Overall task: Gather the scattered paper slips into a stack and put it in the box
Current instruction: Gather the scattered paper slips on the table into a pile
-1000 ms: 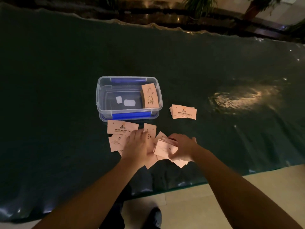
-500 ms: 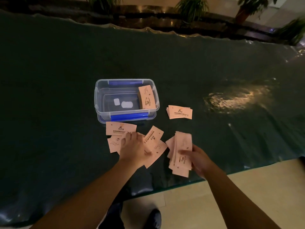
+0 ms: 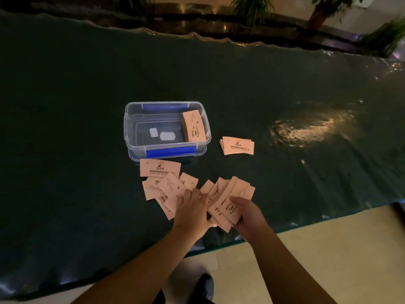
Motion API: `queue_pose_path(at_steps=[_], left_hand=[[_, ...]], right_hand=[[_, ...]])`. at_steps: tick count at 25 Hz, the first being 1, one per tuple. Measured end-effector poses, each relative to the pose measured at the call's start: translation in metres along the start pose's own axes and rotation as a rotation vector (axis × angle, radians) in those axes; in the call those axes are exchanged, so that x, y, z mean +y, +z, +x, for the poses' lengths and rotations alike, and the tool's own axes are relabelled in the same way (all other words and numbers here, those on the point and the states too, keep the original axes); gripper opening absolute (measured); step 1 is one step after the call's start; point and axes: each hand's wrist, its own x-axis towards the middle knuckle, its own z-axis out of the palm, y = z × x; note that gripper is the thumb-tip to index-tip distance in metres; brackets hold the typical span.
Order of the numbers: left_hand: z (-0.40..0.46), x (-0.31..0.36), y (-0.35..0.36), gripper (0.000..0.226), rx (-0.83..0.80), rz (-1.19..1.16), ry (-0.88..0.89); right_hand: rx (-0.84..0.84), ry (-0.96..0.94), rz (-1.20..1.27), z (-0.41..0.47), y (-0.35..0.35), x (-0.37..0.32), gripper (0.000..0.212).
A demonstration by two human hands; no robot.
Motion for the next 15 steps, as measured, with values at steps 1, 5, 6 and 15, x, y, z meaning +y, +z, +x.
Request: queue_pose_path(at_steps=[1, 5, 6, 15], left_hand=[[0.0, -0.001, 0.001, 0.077, -0.007, -0.007, 0.016], [0.0, -0.004, -0.003, 0.082, -0.051, -0.071, 0.065], [-0.001, -0.008, -0.005, 0.09, -0.05, -0.096, 0.031], [-0.002, -0.024, -0.015, 0.069, 0.003, 0.029, -0.036]], right_hand=[[0.003, -0.009, -0.003, 0.0, 0.001, 0.0, 0.032], [0.041, -0.024, -0.082, -0.001, 0.006, -0.002, 0.038], [0.065, -0.024, -0.093, -0.001, 0.005, -0.003, 0.037], [0.063, 0.066, 0.059, -0.021, -0.012, 0.006, 0.037]])
